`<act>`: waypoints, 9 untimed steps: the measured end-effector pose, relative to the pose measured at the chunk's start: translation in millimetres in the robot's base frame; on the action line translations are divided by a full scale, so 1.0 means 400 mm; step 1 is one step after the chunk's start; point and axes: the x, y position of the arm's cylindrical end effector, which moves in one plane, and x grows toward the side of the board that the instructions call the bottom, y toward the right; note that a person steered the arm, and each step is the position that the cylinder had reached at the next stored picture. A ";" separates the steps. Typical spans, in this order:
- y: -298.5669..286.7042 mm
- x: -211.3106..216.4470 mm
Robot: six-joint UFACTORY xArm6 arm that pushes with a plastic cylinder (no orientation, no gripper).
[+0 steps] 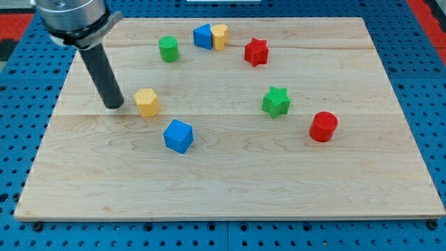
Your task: Slightly push the cube upwards of the board
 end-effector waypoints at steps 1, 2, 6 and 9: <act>0.000 0.000; 0.073 0.000; 0.322 -0.029; 0.134 0.275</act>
